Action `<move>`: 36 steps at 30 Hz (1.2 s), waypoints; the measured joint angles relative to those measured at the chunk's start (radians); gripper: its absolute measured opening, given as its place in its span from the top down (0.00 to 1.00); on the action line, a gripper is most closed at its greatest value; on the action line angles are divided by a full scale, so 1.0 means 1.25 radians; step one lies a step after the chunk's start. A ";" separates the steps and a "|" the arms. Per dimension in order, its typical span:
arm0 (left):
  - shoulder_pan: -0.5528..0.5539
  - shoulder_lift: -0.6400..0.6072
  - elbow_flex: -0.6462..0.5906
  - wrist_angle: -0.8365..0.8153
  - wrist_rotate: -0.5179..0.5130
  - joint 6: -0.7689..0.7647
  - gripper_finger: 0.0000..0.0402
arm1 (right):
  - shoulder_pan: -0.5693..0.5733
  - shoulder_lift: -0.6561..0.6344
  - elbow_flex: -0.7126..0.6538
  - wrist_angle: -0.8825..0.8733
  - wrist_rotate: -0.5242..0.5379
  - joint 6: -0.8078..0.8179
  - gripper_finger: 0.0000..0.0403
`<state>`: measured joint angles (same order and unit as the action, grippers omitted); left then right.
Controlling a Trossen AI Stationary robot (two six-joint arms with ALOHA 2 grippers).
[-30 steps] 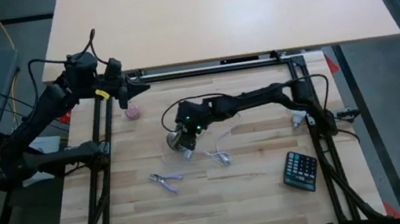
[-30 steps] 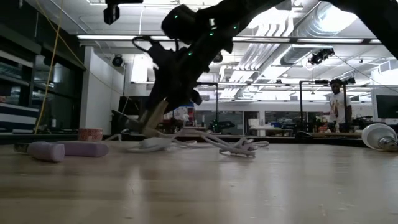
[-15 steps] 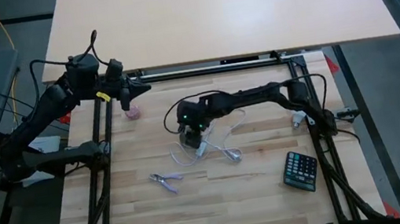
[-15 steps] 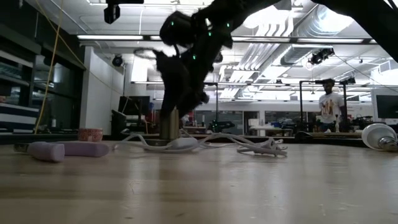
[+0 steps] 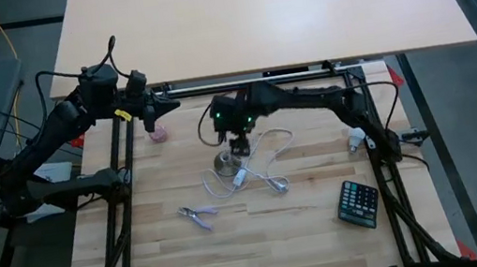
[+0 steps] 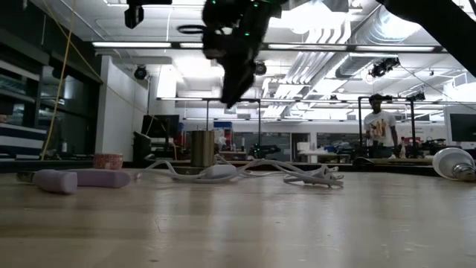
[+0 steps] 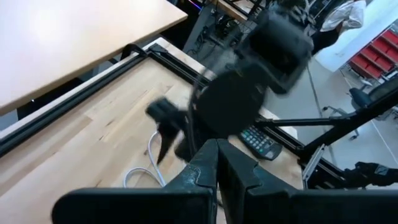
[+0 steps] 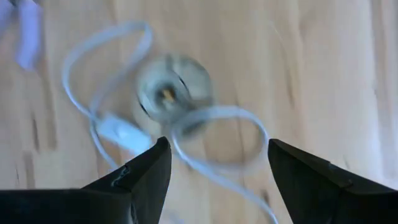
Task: Screw lightbulb
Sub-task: Insert the lightbulb into the lamp
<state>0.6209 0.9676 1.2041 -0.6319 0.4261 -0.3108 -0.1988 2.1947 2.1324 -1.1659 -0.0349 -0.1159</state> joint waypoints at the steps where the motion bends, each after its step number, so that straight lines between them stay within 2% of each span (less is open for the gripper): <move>1: 0.000 0.000 0.000 0.000 0.000 0.005 1.00 | -0.011 -0.001 0.005 -0.033 0.000 -0.004 0.36; 4: 0.000 0.002 0.000 0.000 -0.009 0.007 1.00 | -0.047 -0.001 0.000 -0.121 -0.006 0.003 0.36; 7: 0.000 0.008 0.000 0.000 -0.014 0.007 1.00 | -0.084 -0.016 -0.052 -0.164 -0.040 0.018 0.36; 10: 0.000 0.022 0.000 0.000 -0.014 0.007 1.00 | -0.114 -0.074 -0.161 -0.151 -0.049 0.046 0.36; 14: 0.000 0.050 0.000 0.001 -0.012 0.026 1.00 | -0.140 -0.215 -0.376 -0.081 -0.047 0.132 0.36; 17: 0.000 0.078 0.000 0.009 -0.011 0.050 1.00 | -0.145 -0.353 -0.553 -0.017 -0.037 0.268 0.36; 21: 0.000 0.125 0.000 0.068 -0.008 0.072 1.00 | -0.134 -0.530 -0.750 0.026 -0.006 0.529 0.36; 24: 0.000 0.164 0.000 0.126 0.012 0.076 1.00 | -0.123 -0.639 -0.858 0.030 0.025 0.740 0.36; 28: 0.000 0.208 0.000 0.182 0.014 0.074 1.00 | -0.124 -0.750 -0.948 0.030 0.050 0.971 0.36; 31: 0.000 0.234 0.000 0.207 0.016 0.044 1.00 | -0.123 -0.808 -0.993 0.030 0.055 1.044 0.36; 36: 0.001 0.253 0.000 0.218 0.021 0.020 1.00 | -0.124 -0.864 -1.032 0.029 0.070 1.086 0.36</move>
<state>0.6216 1.2841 1.2037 -0.3592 0.4520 -0.2853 -0.3534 1.1143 0.8422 -1.1300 0.0525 1.2412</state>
